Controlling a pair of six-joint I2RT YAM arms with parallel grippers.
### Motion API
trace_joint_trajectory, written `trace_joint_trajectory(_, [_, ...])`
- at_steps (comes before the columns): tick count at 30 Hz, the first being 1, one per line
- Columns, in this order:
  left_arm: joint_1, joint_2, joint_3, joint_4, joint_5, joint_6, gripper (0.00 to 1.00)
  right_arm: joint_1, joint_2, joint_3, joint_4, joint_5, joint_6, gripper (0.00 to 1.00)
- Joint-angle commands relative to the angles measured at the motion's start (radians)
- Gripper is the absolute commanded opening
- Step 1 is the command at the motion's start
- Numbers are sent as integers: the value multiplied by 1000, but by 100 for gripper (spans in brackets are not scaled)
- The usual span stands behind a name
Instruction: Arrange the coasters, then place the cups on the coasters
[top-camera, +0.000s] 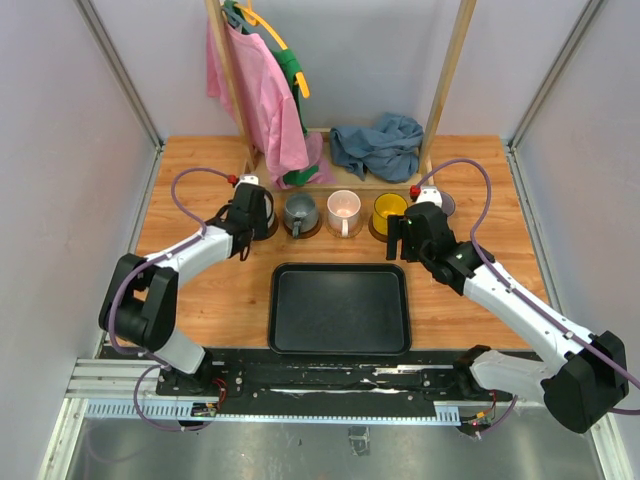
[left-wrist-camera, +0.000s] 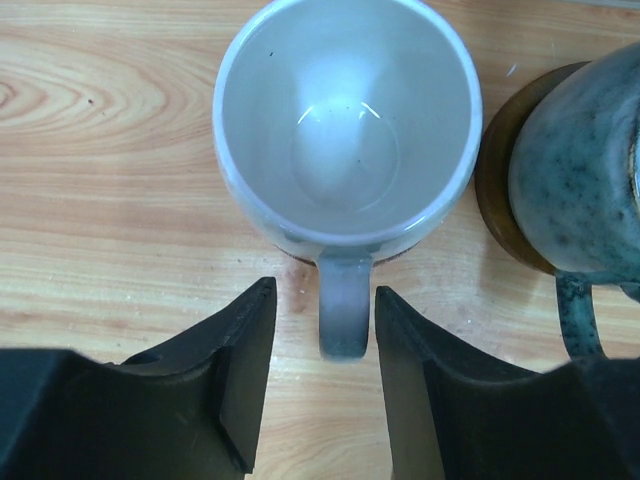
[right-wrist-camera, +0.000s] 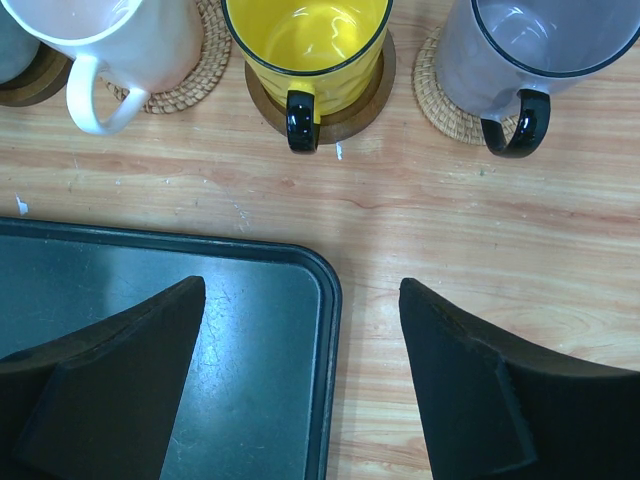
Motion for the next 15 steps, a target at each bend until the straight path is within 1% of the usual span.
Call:
trace_joint_trajectory(1, [11,-46,-19,-24,-13,-23,48,-12,-6,4,-8,-8,18,80])
trace_joint_trajectory(15, [10,-77,-41,-63,-52,-51,48,-13,-6,-3,-10,-16,28,80])
